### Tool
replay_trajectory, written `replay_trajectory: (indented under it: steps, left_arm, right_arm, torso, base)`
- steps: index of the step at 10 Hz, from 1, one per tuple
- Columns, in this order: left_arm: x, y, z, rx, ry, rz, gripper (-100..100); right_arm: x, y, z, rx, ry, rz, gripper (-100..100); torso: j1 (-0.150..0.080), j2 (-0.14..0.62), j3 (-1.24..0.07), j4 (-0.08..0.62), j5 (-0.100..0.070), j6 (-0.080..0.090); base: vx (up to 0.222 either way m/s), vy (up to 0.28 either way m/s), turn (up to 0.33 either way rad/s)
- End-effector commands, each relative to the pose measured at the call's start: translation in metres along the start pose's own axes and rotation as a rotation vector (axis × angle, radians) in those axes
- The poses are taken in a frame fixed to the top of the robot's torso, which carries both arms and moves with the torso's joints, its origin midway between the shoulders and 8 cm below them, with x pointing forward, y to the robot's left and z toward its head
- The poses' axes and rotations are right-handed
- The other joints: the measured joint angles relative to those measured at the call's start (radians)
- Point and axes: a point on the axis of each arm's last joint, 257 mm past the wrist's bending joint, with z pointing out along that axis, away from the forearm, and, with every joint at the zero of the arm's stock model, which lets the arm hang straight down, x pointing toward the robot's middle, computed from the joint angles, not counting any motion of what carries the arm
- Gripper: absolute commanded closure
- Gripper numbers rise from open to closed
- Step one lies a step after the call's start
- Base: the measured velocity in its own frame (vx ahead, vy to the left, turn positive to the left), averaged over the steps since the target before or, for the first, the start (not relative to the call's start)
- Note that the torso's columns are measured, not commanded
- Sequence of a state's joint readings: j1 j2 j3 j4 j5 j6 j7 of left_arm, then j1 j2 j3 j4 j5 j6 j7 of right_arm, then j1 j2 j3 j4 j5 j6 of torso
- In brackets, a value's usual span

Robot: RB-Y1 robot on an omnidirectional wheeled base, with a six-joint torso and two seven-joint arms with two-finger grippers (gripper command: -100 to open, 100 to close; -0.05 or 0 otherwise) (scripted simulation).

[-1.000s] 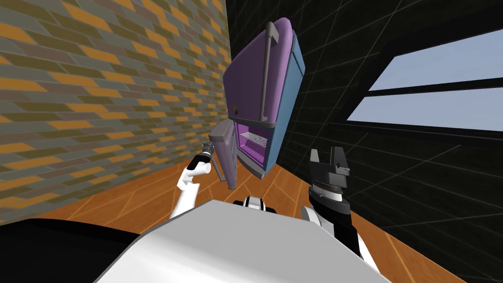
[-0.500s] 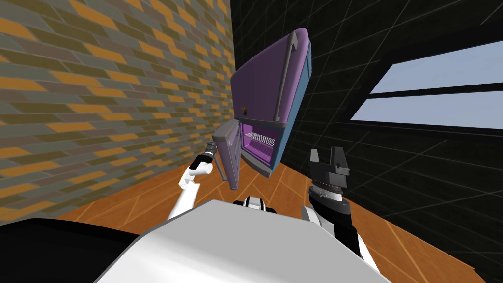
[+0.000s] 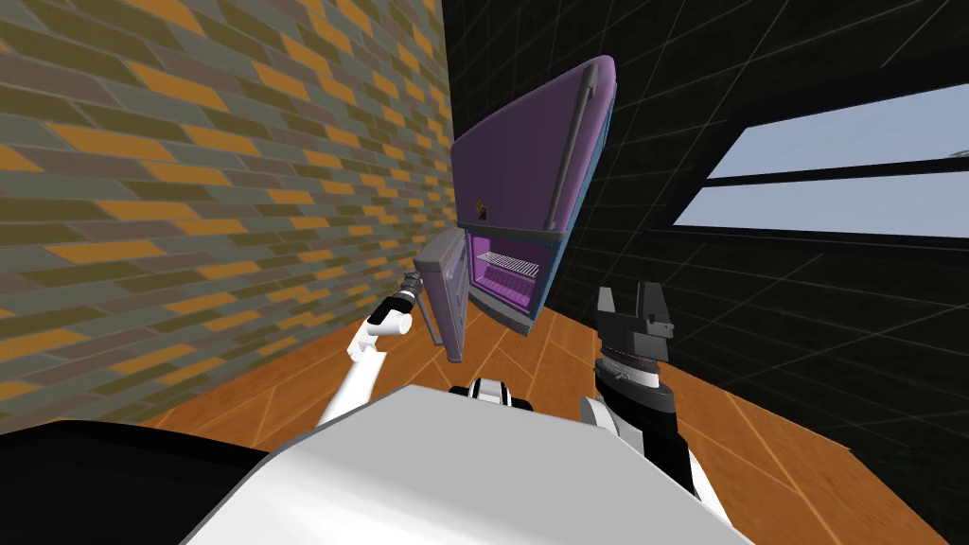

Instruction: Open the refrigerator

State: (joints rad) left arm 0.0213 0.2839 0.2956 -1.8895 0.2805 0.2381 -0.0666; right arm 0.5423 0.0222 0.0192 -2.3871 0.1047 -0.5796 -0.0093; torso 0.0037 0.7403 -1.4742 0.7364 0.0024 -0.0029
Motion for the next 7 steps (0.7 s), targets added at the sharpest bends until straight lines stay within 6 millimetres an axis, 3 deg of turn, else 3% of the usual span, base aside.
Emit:
replay_trajectory:
  steps: [1,2,4,7]
  left_arm:
    - [0.004,-0.002,0.002,0.006,0.009,-0.001,100]
    - [0.012,-0.006,0.005,0.015,0.03,-0.003,100]
    - [0.02,-0.006,0.007,0.015,0.049,-0.006,100]
    - [0.037,-0.005,0.01,0.015,0.088,-0.011,100]
  right_arm:
    - [0.0,0.0,0.0,0.0,0.0,0.0,0]
    - [0.0,0.0,0.0,0.0,0.0,0.0,0]
    - [0.0,0.0,0.0,0.0,0.0,0.0,0]
    - [0.0,0.0,0.0,0.0,0.0,0.0,0]
  torso:
    - [-0.003,0.002,0.002,-0.001,0.001,-0.003]
    - [-0.012,0.001,0.001,-0.001,-0.002,-0.002]
    - [0.002,-0.002,-0.002,0.003,-0.003,0.006]
    - [-0.008,-0.006,-0.004,0.001,-0.004,0.005]
  base:
    - [-0.024,0.13,-0.039]
    - [0.018,0.23,-0.085]
    - [-0.07,0.354,-0.127]
    - [-0.04,0.346,-0.083]
